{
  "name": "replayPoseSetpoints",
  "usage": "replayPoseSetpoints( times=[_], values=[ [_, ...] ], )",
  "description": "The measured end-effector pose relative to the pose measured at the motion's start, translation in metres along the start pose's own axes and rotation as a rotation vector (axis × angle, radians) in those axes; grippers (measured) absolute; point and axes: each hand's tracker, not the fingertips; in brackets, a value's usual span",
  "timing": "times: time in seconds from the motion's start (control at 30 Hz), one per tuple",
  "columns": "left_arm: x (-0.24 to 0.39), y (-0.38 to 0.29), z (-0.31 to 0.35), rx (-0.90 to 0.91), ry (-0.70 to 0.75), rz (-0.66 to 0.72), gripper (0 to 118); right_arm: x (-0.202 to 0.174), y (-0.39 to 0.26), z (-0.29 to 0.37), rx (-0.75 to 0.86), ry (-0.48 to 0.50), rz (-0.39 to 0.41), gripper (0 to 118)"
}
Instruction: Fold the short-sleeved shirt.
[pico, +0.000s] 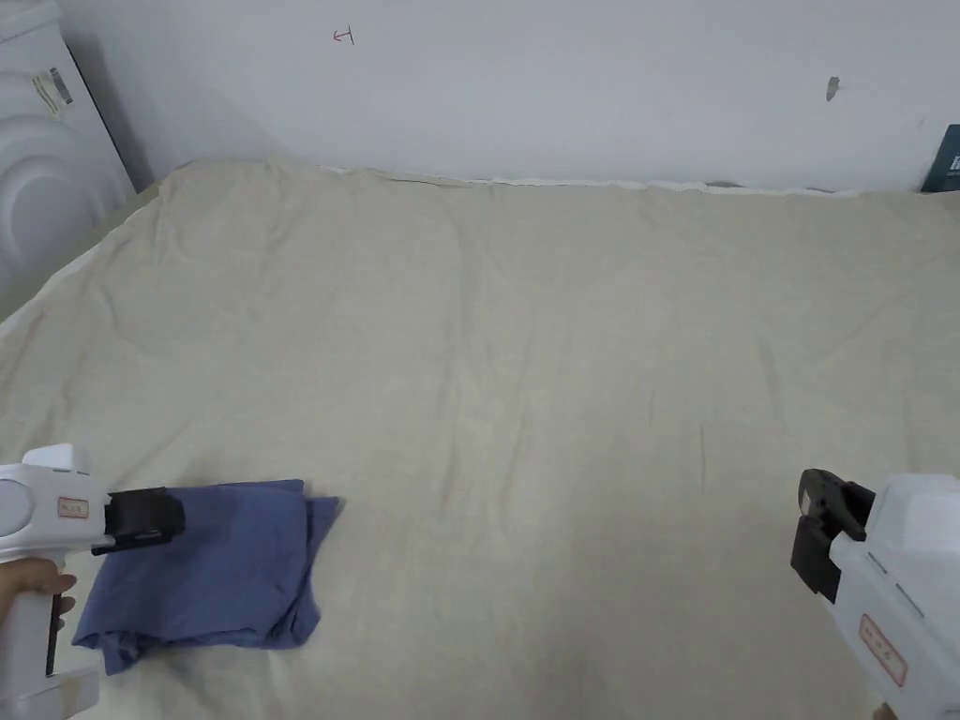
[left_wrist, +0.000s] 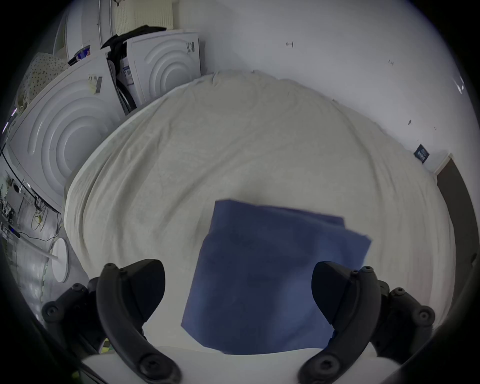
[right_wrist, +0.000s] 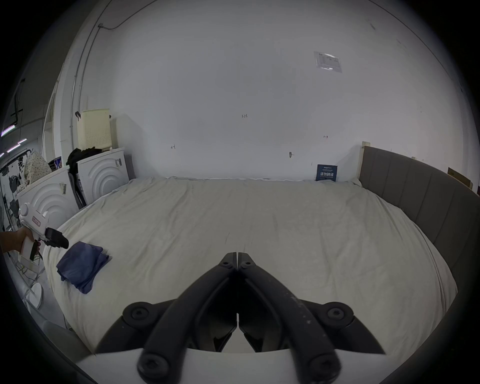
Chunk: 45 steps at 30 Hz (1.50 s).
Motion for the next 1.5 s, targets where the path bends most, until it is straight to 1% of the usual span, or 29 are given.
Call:
replayPoseSetpoints(
  times=[0.07, 0.13, 0.2, 0.33, 0.47, 0.5, 0.63, 0.7, 0.83, 0.9, 1.0, 1.17, 1.2, 1.23, 1.27, 1.3, 1.33, 1.37, 1.43, 1.5],
  values=[
    [0.013, 0.002, 0.019, 0.048, -0.014, -0.012, 110, 0.004, 0.004, 0.006, 0.012, -0.012, -0.004, 2],
    [0.031, 0.003, 0.043, 0.105, -0.028, -0.026, 110, 0.010, 0.010, 0.015, 0.035, -0.030, -0.009, 2],
    [0.050, 0.005, 0.070, 0.194, -0.034, -0.059, 110, 0.016, 0.019, 0.026, 0.059, -0.045, -0.007, 2],
    [0.109, -0.001, 0.141, 0.400, -0.044, -0.144, 110, 0.027, 0.039, 0.051, 0.132, -0.085, 0.017, 2],
    [0.168, -0.018, 0.214, 0.598, -0.104, -0.235, 110, 0.037, 0.063, 0.081, 0.189, -0.132, 0.054, 2],
    [0.172, -0.015, 0.211, 0.654, -0.129, -0.253, 110, 0.040, 0.067, 0.088, 0.218, -0.132, 0.061, 2],
    [0.221, -0.040, 0.262, 0.814, -0.190, -0.283, 110, 0.051, 0.082, 0.116, 0.285, -0.156, 0.069, 2],
    [0.243, -0.053, 0.279, 0.859, -0.228, -0.292, 110, 0.056, 0.085, 0.126, 0.313, -0.174, 0.086, 2],
    [0.283, -0.081, 0.295, 0.975, -0.236, -0.300, 110, 0.067, 0.084, 0.146, 0.362, -0.199, 0.096, 2],
    [0.300, -0.095, 0.293, 1.023, -0.207, -0.308, 109, 0.074, 0.083, 0.154, 0.378, -0.197, 0.077, 2],
    [0.318, -0.112, 0.291, 1.065, -0.206, -0.315, 105, 0.079, 0.080, 0.160, 0.392, -0.207, 0.082, 2],
    [0.332, -0.128, 0.288, 1.057, -0.255, -0.256, 95, 0.085, 0.073, 0.168, 0.404, -0.225, 0.076, 2],
    [0.332, -0.130, 0.286, 1.057, -0.271, -0.246, 88, 0.084, 0.072, 0.169, 0.408, -0.231, 0.074, 2],
    [0.331, -0.131, 0.284, 1.060, -0.283, -0.239, 70, 0.085, 0.072, 0.170, 0.409, -0.232, 0.072, 2],
    [0.331, -0.132, 0.282, 1.066, -0.290, -0.238, 43, 0.086, 0.071, 0.171, 0.410, -0.234, 0.071, 2],
    [0.332, -0.133, 0.280, 1.067, -0.288, -0.242, 13, 0.087, 0.071, 0.171, 0.410, -0.237, 0.067, 2],
    [0.334, -0.133, 0.278, 1.066, -0.280, -0.250, 0, 0.087, 0.071, 0.171, 0.412, -0.238, 0.065, 2],
    [0.334, -0.134, 0.277, 1.077, -0.262, -0.253, 0, 0.087, 0.071, 0.171, 0.412, -0.239, 0.064, 2],
    [0.331, -0.134, 0.276, 1.043, -0.310, -0.260, 0, 0.087, 0.070, 0.171, 0.412, -0.240, 0.064, 2],
    [0.332, -0.134, 0.274, 1.041, -0.294, -0.252, 0, 0.087, 0.071, 0.172, 0.414, -0.241, 0.061, 2]
  ],
)
